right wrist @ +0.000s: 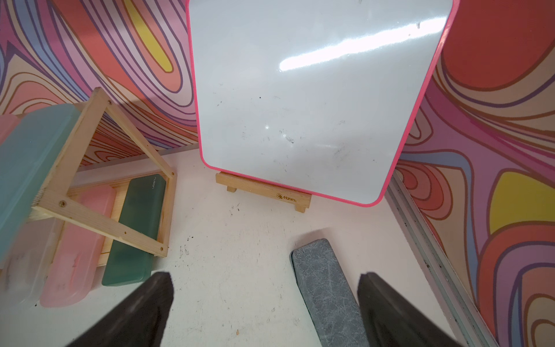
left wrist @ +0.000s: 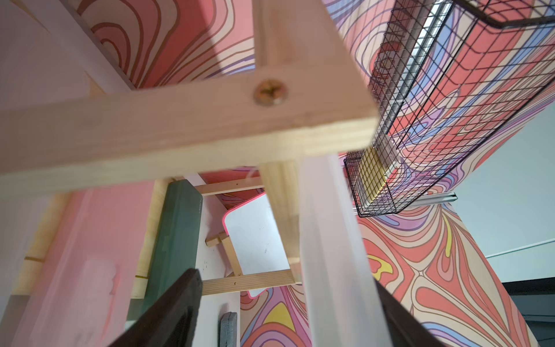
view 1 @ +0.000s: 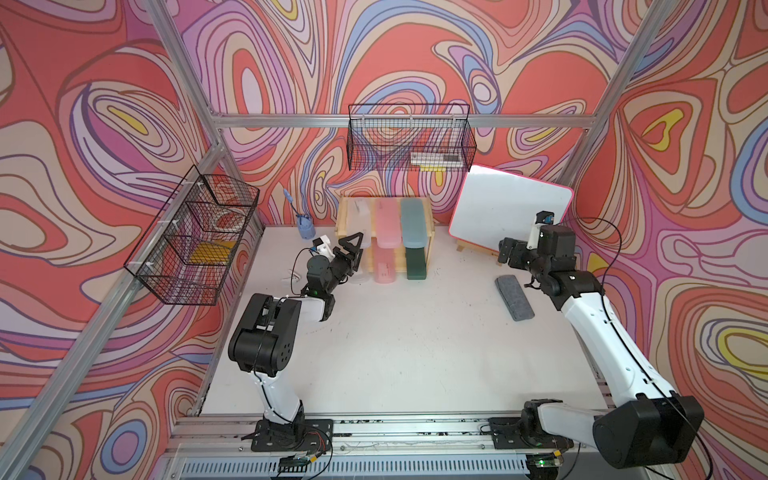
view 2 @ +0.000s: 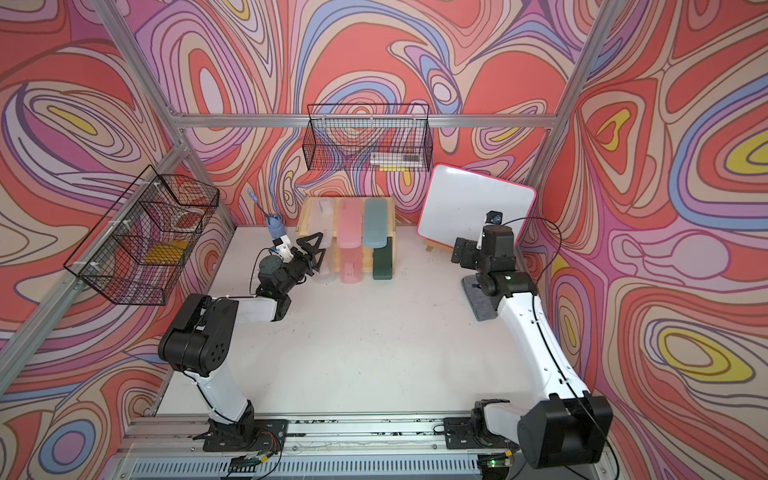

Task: Remove the pencil cases from the shelf
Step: Pick up the pencil case from the shelf.

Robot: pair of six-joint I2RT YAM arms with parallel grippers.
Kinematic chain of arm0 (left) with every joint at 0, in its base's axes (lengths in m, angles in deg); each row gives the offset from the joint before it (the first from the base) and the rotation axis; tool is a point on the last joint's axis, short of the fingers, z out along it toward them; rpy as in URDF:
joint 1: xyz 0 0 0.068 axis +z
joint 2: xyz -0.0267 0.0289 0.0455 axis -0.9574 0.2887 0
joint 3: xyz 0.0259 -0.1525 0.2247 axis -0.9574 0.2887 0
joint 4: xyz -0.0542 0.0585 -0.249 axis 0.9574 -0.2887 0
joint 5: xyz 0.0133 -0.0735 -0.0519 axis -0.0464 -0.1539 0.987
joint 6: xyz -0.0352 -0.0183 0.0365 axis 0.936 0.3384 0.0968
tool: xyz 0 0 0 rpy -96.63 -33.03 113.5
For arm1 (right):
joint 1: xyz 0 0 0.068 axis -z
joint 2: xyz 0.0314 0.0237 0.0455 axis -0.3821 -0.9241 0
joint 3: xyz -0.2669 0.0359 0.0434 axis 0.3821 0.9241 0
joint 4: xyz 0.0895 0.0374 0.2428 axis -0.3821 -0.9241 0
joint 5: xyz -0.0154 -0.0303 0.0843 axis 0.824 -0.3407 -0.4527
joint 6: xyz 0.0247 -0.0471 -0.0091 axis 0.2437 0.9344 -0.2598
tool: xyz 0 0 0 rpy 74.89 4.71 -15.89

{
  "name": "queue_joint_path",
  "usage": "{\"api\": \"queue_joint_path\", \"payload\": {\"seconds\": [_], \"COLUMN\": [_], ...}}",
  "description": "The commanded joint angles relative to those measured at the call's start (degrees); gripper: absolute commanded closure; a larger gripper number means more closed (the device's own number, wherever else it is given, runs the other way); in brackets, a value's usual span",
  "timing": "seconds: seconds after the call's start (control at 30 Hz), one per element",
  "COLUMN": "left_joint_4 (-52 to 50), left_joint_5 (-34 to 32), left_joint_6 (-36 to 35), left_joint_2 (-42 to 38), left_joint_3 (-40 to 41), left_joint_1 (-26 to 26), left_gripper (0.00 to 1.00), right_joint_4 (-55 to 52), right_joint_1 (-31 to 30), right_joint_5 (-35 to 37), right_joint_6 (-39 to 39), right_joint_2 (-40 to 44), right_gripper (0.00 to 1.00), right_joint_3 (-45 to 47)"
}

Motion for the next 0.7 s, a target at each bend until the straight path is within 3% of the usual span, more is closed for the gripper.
{"api": "queue_joint_path", "payload": {"seconds": [0.0,0.1,0.33,0.5,0.67], "left_joint_4": [-0.03,-2.7,-6.73,-10.13,-6.5], "left_joint_5": [-0.99,-1.96,-2.8,-2.93,-1.71], "left_joint_6": [-1.51,-2.92,-5.06,-6.91,-9.09], "left_joint_2": [-1.95,-4.65,-10.0,-13.91,-18.68], "left_joint_3": [-0.71,0.8,3.67,5.55,8.56], "left_joint_1": [-0.75,-1.02,-1.19,-1.28,-1.93], "left_gripper": [0.42,0.48,0.83,1.0,1.0], "right_joint_4": [0.79,0.93,0.37,-0.38,-1.74], "right_joint_1": [-0.36,-0.57,-1.04,-2.08,-6.35], "right_joint_5": [-0.75,-1.29,-2.23,-2.02,-1.91], "right_joint_6": [0.25,0.03,-0.15,0.03,0.04], "right_joint_2": [-0.75,-0.79,-0.22,1.05,3.74], "right_gripper": [0.02,0.02,0.02,0.02,0.02], "right_joint_3": [-0.96,-0.77,-0.68,0.06,0.26]}}
